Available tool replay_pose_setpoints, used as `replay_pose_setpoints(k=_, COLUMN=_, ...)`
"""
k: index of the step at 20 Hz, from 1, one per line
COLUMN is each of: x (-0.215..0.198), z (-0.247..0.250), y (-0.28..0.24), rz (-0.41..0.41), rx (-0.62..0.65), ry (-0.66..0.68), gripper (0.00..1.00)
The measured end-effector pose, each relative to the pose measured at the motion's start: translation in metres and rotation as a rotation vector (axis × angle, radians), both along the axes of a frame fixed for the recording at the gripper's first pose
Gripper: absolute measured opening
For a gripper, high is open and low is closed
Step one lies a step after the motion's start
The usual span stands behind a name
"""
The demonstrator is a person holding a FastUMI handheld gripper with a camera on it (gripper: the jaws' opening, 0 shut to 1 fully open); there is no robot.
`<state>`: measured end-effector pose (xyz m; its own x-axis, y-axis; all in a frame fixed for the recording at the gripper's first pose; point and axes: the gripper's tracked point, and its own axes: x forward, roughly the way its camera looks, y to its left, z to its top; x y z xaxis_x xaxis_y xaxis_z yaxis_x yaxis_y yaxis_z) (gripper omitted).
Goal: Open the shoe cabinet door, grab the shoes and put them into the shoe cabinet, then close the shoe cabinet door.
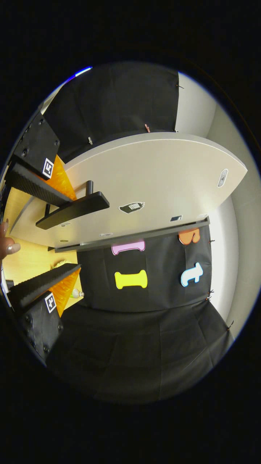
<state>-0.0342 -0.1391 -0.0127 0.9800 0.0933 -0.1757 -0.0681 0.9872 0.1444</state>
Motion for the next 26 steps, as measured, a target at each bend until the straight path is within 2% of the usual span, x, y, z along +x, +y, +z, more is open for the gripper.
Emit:
replay_pose_setpoints(k=11, x=0.029, z=-0.005, y=0.107, rz=-0.056, rx=-0.024, ry=-0.024, gripper=0.98)
replay_pose_setpoints(k=26, x=0.111, z=-0.014, y=0.22, rz=-0.128, rx=-0.122, ry=-0.084, gripper=0.99)
